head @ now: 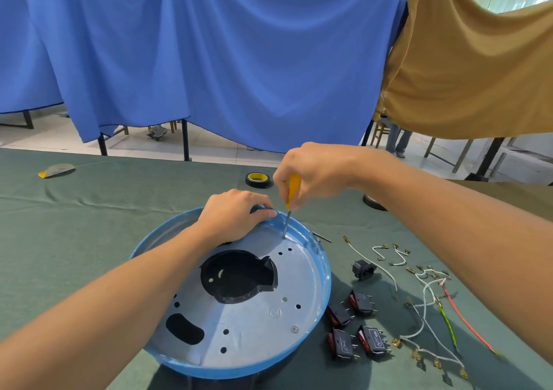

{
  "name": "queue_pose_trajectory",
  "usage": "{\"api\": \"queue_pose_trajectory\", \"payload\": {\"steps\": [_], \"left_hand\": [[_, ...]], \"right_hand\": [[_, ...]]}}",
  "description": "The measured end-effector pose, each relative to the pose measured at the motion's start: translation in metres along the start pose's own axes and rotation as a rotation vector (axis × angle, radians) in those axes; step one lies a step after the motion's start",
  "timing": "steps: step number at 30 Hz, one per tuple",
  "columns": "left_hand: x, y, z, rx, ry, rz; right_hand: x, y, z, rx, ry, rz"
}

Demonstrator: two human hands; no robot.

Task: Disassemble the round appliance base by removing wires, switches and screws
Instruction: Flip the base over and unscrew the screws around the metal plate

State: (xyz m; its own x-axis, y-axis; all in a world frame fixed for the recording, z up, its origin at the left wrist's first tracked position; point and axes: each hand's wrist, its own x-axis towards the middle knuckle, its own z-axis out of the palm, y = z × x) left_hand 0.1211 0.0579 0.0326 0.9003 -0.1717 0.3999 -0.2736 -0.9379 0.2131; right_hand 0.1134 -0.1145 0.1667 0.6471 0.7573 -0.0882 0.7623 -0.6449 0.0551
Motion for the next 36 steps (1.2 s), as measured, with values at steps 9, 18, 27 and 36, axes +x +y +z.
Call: {"api": "queue_pose_trajectory", "payload": {"steps": [9,18,27,36], "left_hand": [[-0.001,0.001,0.000,-0.002,-0.010,0.003],[0.000,0.000,0.001,-0.008,0.003,-0.001],[-0.001,-0.001,0.002,-0.008,0.017,-0.006],[-0.002,0.000,0.001,-0.008,0.021,0.015]], "right_hand": [[0.012,-0.007,0.004,0.048,-0.044,0.280],[0.014,-0.013,-0.005,-0.087,-0.082,0.208],[0.021,-0.012,0.001,0.038,-0.052,0.366],[0.020,-0.015,-0.003,-0.151,-0.045,0.271]]}}
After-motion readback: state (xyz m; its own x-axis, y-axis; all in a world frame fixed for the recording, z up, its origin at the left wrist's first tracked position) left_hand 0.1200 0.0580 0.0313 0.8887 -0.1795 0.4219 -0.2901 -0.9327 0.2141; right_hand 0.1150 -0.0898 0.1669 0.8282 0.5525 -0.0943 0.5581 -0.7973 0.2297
